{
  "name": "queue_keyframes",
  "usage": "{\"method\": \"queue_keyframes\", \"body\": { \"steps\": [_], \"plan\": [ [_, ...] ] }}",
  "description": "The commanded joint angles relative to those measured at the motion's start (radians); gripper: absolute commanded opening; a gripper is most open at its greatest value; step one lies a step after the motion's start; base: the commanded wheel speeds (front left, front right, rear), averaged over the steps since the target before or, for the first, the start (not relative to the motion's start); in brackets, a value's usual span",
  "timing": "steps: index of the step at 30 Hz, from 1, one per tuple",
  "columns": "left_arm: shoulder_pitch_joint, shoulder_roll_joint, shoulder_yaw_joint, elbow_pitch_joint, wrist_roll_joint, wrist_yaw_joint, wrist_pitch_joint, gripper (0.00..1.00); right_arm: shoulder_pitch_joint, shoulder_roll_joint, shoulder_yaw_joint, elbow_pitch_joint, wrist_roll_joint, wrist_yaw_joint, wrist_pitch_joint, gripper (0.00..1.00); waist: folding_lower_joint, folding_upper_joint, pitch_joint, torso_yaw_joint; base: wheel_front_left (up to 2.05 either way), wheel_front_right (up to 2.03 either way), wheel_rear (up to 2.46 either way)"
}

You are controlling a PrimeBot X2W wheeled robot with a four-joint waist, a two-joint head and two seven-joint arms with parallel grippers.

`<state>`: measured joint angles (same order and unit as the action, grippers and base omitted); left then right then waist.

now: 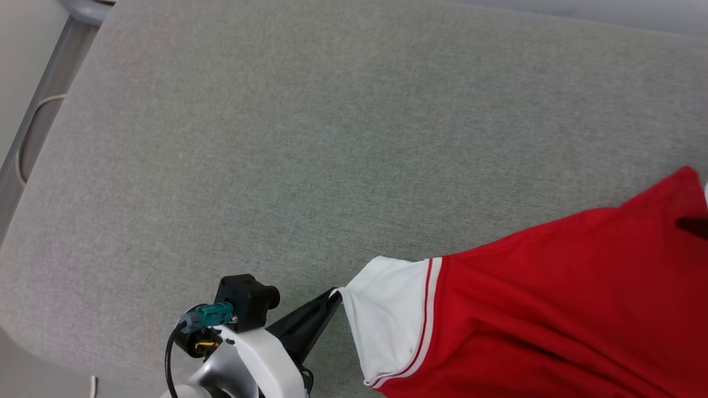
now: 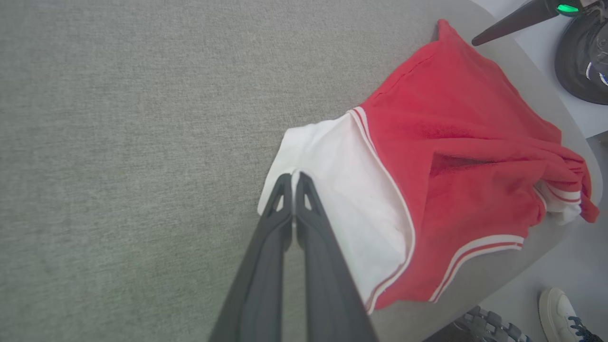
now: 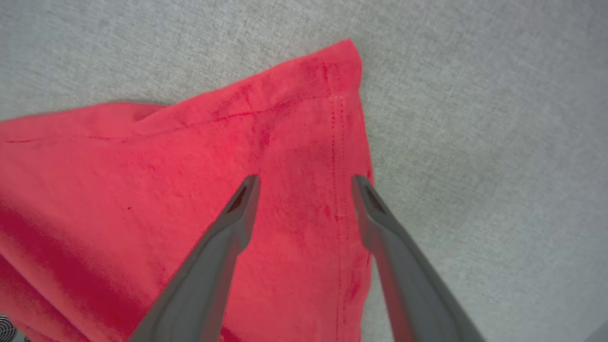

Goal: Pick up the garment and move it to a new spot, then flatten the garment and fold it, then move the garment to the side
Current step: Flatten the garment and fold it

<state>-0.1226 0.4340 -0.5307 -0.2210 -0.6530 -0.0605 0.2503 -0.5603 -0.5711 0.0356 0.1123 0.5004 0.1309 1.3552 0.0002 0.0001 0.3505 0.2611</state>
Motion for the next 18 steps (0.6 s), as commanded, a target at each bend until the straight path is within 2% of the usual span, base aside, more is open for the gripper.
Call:
{"method": "queue_keyframes", "body": {
  "steps": [1,7,15,16,17,18],
  "plan": [
    [-0.016,-0.004,-0.002,-0.001,0.006,-0.004,-0.008,0.00,-0.022,-0.004,-0.006,0.015,-0.017,-0.001,-0.007,1.00,-0.0002,-0.0001,0.027,0.026,0.00,0.00,0.00],
    [-0.029,-0.018,-0.003,0.006,0.000,-0.004,-0.019,0.00,-0.052,-0.007,0.016,0.082,-0.055,-0.001,-0.021,1.00,-0.0002,-0.0001,0.060,0.050,0.00,0.00,0.00],
    [-0.038,-0.016,-0.009,0.019,0.001,-0.010,-0.027,0.00,0.016,0.014,0.066,0.157,-0.054,0.000,-0.002,1.00,-0.0002,-0.0001,0.082,0.067,0.00,0.00,0.00],
    [-0.040,-0.016,-0.008,0.020,0.001,-0.010,-0.028,0.00,0.029,0.016,0.076,0.163,-0.049,0.000,0.002,0.71,-0.0002,-0.0001,0.083,0.068,0.00,0.00,0.00],
    [-0.041,-0.015,-0.007,0.022,0.000,-0.009,-0.029,0.00,0.037,0.017,0.083,0.167,-0.046,0.000,0.002,0.31,-0.0002,-0.0001,0.083,0.068,0.00,0.00,0.00],
    [-0.041,-0.014,-0.006,0.023,-0.001,-0.009,-0.029,0.00,0.041,0.017,0.089,0.170,-0.043,0.000,-0.003,0.00,-0.0002,-0.0001,0.082,0.069,0.00,0.00,0.00]
  ]
}}
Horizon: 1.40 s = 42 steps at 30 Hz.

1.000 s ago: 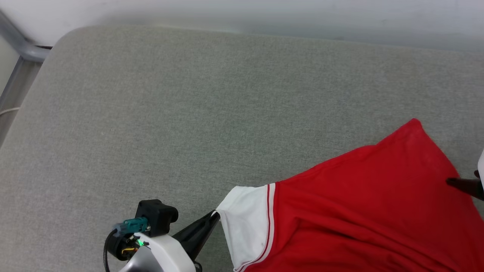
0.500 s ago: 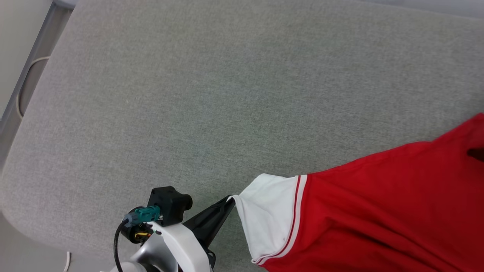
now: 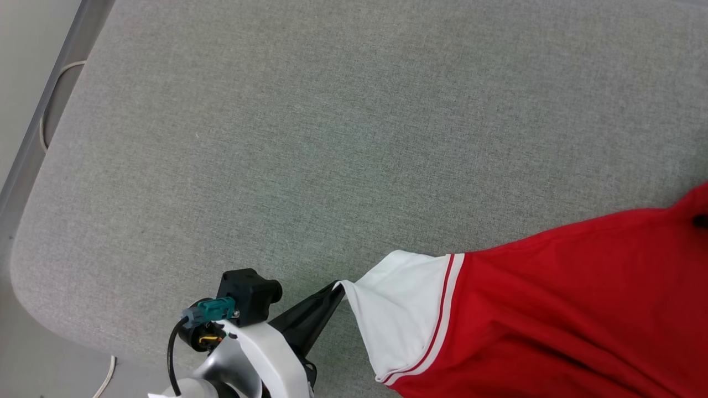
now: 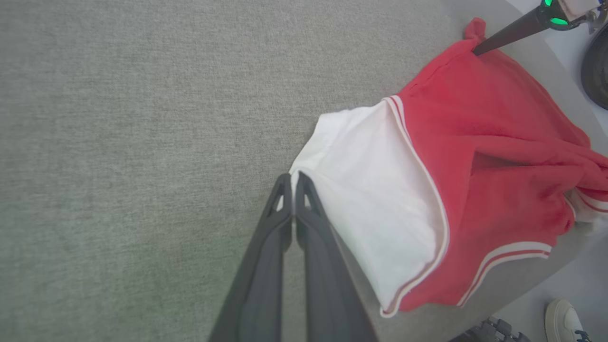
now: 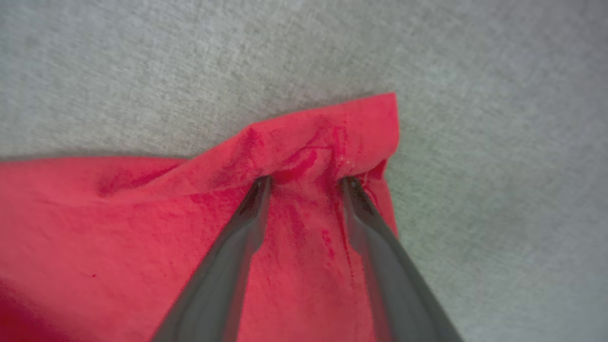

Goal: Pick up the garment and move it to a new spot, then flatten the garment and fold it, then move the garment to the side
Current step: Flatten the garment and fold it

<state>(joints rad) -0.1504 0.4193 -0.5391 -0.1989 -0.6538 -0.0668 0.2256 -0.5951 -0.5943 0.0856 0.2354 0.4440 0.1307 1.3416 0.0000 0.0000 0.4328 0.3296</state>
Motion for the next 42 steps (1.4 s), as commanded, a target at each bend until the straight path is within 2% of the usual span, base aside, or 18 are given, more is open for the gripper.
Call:
{"method": "queue_keyframes", "body": {
  "steps": [1,11,18,30,42],
  "plan": [
    [-0.013,0.002,0.003,0.004,-0.002,-0.002,-0.005,0.00,0.079,0.041,0.043,0.050,0.014,0.000,0.006,0.00,0.0000,0.0000,-0.004,0.000,0.00,0.00,0.00],
    [0.013,0.020,0.027,0.026,-0.015,0.021,-0.012,0.00,0.036,0.057,0.054,0.054,0.061,0.000,-0.170,0.00,0.0000,0.0000,-0.096,-0.040,0.00,0.00,0.00],
    [0.037,0.051,0.066,0.026,-0.018,0.047,-0.028,0.00,0.033,0.029,0.093,0.039,0.089,0.000,-0.343,0.00,0.0000,0.0000,-0.207,-0.090,0.00,0.00,0.00],
    [0.063,0.124,0.193,-0.048,-0.035,0.128,-0.045,0.00,0.084,0.010,0.102,-0.023,0.110,-0.001,-0.673,0.00,0.0000,0.0000,-0.371,-0.188,0.00,0.00,0.00],
    [0.010,0.193,0.362,-0.162,0.011,0.224,-0.115,0.00,0.168,0.052,0.011,-0.188,0.070,-0.001,-0.840,0.00,0.0000,0.0000,-0.437,-0.273,0.00,0.00,0.00]
  ]
}}
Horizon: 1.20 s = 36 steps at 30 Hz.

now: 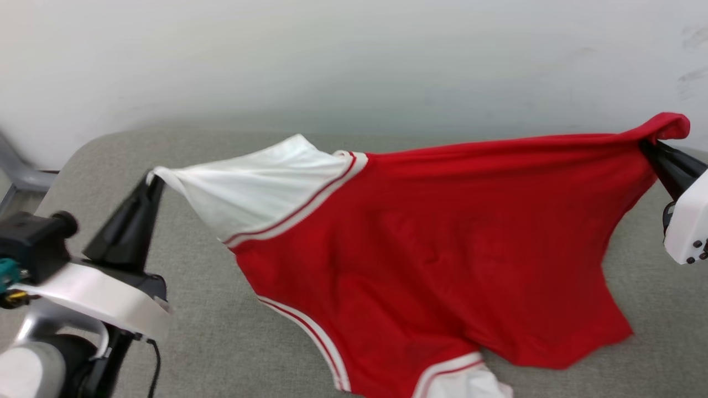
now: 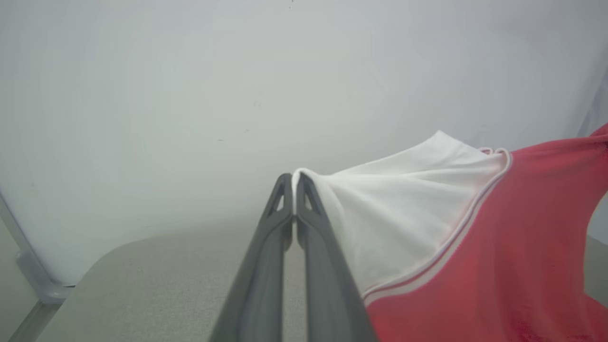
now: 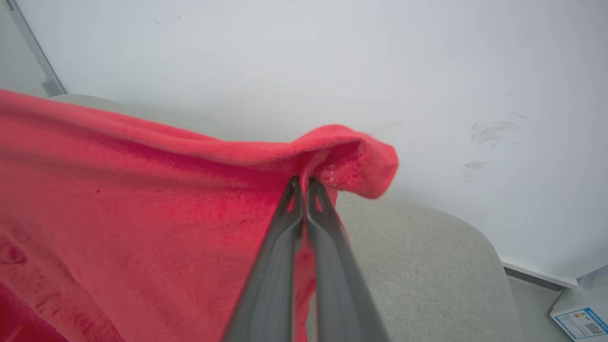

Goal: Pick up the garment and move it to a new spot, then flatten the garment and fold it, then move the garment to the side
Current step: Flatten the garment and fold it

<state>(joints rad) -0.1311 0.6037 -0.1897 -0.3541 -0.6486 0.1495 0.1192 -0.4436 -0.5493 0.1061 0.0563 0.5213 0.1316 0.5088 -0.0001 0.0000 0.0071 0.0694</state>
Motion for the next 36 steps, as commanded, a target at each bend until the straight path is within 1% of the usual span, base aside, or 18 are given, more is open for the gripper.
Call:
{"method": "queue_keyframes", "body": {
  "steps": [1,7,15,18,22,26,28,32,36],
  "plan": [
    [-0.018,0.012,0.024,-0.019,0.013,0.014,-0.014,0.00,0.023,0.011,-0.018,-0.029,-0.013,-0.002,-0.014,0.00,0.0001,0.0000,-0.015,-0.019,0.00,0.00,0.00],
    [-0.063,0.028,0.075,-0.072,0.042,0.037,-0.057,0.00,0.057,0.051,-0.083,-0.137,-0.043,-0.002,-0.027,0.00,0.0001,0.0000,-0.026,-0.049,0.00,0.00,0.00],
    [-0.140,0.042,0.148,-0.152,0.084,0.068,-0.121,0.00,0.070,0.098,-0.164,-0.269,-0.075,-0.002,-0.026,0.00,0.0001,0.0000,-0.028,-0.072,0.00,0.00,0.00],
    [-0.186,0.050,0.176,-0.173,0.095,0.076,-0.144,0.00,0.046,0.114,-0.188,-0.301,-0.085,-0.002,-0.025,0.00,0.0001,0.0000,-0.019,-0.077,0.00,0.00,0.00],
    [-0.239,0.064,0.199,-0.178,0.104,0.077,-0.154,0.00,0.015,0.125,-0.203,-0.313,-0.091,-0.002,-0.022,0.00,0.0001,0.0000,0.001,-0.082,0.00,0.00,0.00],
    [-0.323,0.099,0.208,-0.149,0.109,0.059,-0.140,0.00,-0.057,0.120,-0.204,-0.302,-0.105,-0.002,-0.035,0.00,0.0001,0.0000,0.058,-0.086,0.00,0.00,0.00],
    [-0.374,0.114,0.202,-0.123,0.101,0.041,-0.134,0.00,-0.106,0.113,-0.198,-0.290,-0.116,-0.002,-0.040,0.00,0.0001,0.0000,0.095,-0.086,0.00,0.00,0.00],
    [-0.502,0.155,0.182,-0.047,0.108,-0.006,-0.124,0.00,-0.224,0.091,-0.172,-0.244,-0.135,-0.002,-0.053,0.00,0.0001,0.0000,0.182,-0.084,0.00,0.00,0.00],
    [-0.664,0.181,0.146,0.044,0.113,-0.062,-0.119,0.00,-0.364,0.068,-0.141,-0.178,-0.163,-0.002,-0.079,0.00,0.0001,0.0000,0.285,-0.080,0.00,0.00,0.00]
  ]
}}
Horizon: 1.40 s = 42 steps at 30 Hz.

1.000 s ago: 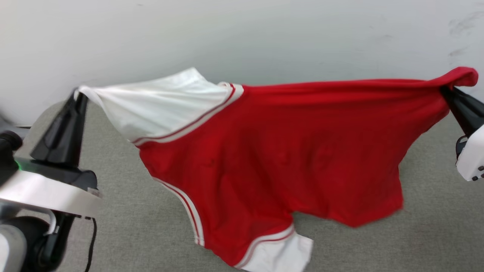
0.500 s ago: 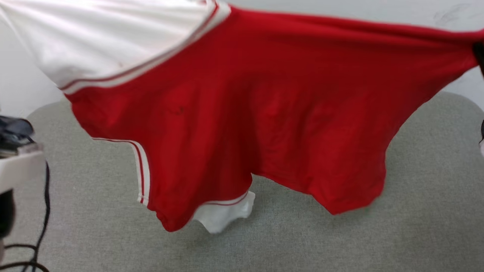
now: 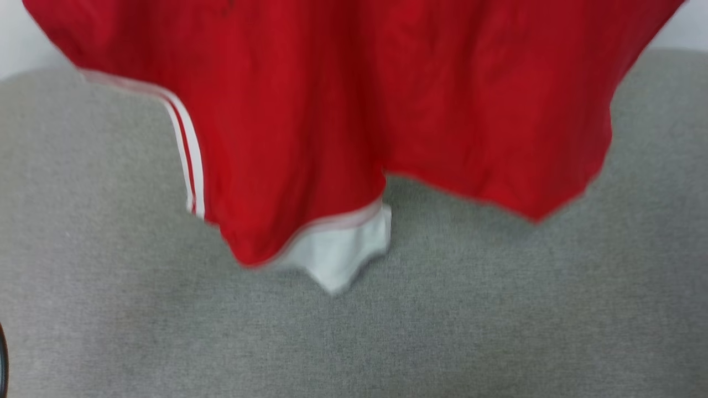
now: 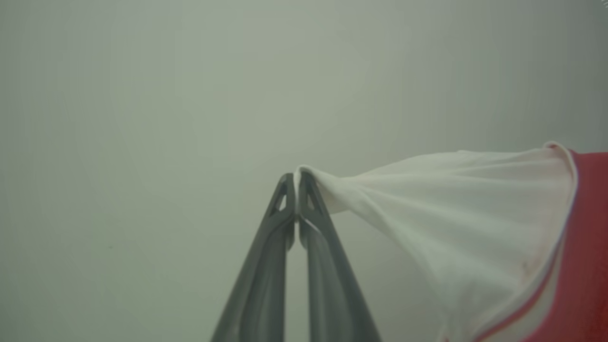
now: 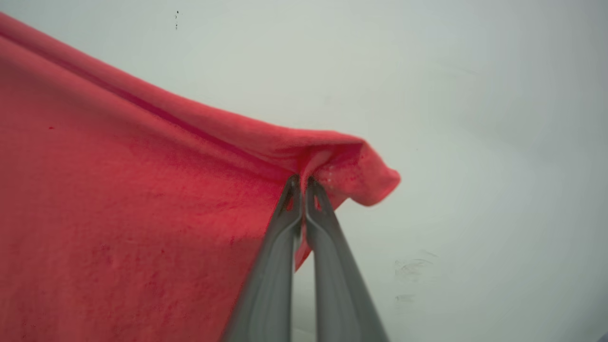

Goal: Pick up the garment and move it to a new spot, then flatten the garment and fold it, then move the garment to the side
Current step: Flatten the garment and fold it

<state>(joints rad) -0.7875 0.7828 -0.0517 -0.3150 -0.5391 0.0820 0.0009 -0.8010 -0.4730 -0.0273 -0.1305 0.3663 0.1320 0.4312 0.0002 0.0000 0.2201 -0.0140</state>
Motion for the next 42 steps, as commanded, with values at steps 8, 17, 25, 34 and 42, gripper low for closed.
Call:
{"method": "queue_keyframes", "body": {
  "steps": [8,17,25,34,42],
  "plan": [
    [-0.398,-0.020,-0.113,0.248,0.081,-0.101,-0.047,0.00,-0.321,-0.030,0.044,0.213,-0.089,-0.003,-0.100,0.00,-0.0002,0.0000,0.269,0.022,0.00,0.00,0.00],
    [-0.828,-0.127,-0.193,0.587,0.188,-0.119,-0.174,0.00,-0.688,0.003,0.072,0.517,-0.233,-0.003,-0.258,0.00,-0.0002,0.0000,0.428,0.040,0.00,0.00,0.00],
    [-0.964,-0.222,-0.236,0.819,0.243,-0.136,-0.262,0.00,-0.848,0.073,0.047,0.768,-0.360,-0.003,-0.416,0.00,-0.0002,0.0000,0.500,0.063,0.00,0.00,0.00],
    [-0.745,-0.321,-0.208,0.767,0.258,-0.169,-0.268,0.00,-0.737,0.116,0.042,0.948,-0.389,-0.002,-0.566,0.00,-0.0002,0.0000,0.465,0.084,0.00,0.00,0.00],
    [-0.393,-0.406,-0.195,0.695,0.240,-0.195,-0.268,0.00,-0.508,0.129,0.041,1.013,-0.389,-0.002,-0.674,0.00,-0.0002,0.0000,0.332,0.089,0.00,0.00,0.00]
  ]
}}
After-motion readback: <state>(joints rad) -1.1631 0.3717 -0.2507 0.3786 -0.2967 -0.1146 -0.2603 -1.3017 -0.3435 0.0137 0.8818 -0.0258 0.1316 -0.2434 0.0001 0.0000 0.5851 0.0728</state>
